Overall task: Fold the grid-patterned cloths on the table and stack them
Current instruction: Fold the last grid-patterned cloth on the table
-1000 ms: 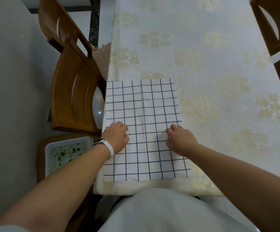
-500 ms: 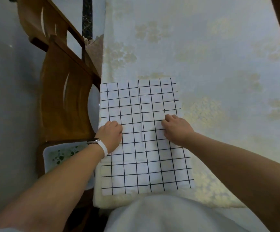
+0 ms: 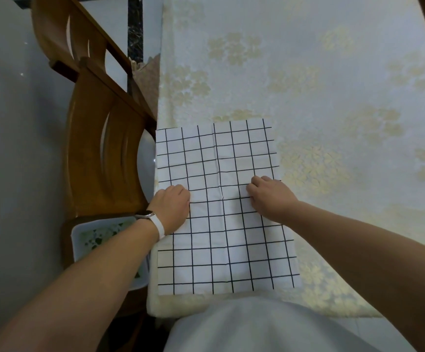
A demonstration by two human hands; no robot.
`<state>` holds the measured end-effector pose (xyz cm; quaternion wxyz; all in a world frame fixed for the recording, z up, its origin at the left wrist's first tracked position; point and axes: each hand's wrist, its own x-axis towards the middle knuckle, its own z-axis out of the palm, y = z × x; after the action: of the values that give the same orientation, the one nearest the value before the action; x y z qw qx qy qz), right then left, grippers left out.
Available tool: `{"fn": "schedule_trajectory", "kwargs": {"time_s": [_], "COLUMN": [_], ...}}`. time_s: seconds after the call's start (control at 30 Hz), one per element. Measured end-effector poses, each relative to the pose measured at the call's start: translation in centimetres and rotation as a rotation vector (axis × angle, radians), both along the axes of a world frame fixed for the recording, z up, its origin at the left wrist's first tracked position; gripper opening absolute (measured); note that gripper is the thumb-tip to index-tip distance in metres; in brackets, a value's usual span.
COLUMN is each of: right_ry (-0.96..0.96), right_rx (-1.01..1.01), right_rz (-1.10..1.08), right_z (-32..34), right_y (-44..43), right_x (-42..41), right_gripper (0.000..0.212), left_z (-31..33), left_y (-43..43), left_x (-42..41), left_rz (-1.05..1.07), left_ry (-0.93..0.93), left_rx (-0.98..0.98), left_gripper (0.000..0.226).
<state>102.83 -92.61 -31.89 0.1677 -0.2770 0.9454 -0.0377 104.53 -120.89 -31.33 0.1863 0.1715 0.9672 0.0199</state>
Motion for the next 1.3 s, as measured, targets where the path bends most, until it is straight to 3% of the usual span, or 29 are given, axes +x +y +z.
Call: {"fn": "schedule_trajectory", "kwargs": {"time_s": [0.3, 0.4, 0.67, 0.83, 1.13, 1.3], "right_ry": [0.033, 0.058, 0.082, 0.152, 0.463, 0.587], "right_rx": [-0.025, -0.02, 0.013, 0.015, -0.166, -0.272], "right_rz": [0.038, 0.04, -0.001, -0.121, -0.261, -0.315], "right_z": [-0.3, -0.1, 1.1, 3.6, 10.7, 14.4], "right_y": [0.0, 0.5, 0.9, 0.8, 1.0, 1.4], "right_x": [-0.3, -0.2, 0.8, 1.2, 2.1, 4.2], "right_gripper": [0.004, 0.009, 0.025, 0.006, 0.012, 0.011], "left_z": [0.0, -0.5, 1.1, 4.2, 10.3, 13.0], "left_y": [-0.8, -1.4, -1.3, -1.0, -2.3, -1.8], "left_x": [0.7, 0.9, 1.4, 1.6, 1.8, 3.9], "left_rz": [-0.005, -0.011, 0.03, 0.099, 0.038, 0.061], "left_ry": [0.011, -0.002, -0.016, 0.115, 0.393, 0.488], "left_rx": [-0.019, 0.014, 0.013, 0.07, 0.306, 0.482], "left_gripper": [0.007, 0.018, 0.01, 0.018, 0.01, 0.021]}}
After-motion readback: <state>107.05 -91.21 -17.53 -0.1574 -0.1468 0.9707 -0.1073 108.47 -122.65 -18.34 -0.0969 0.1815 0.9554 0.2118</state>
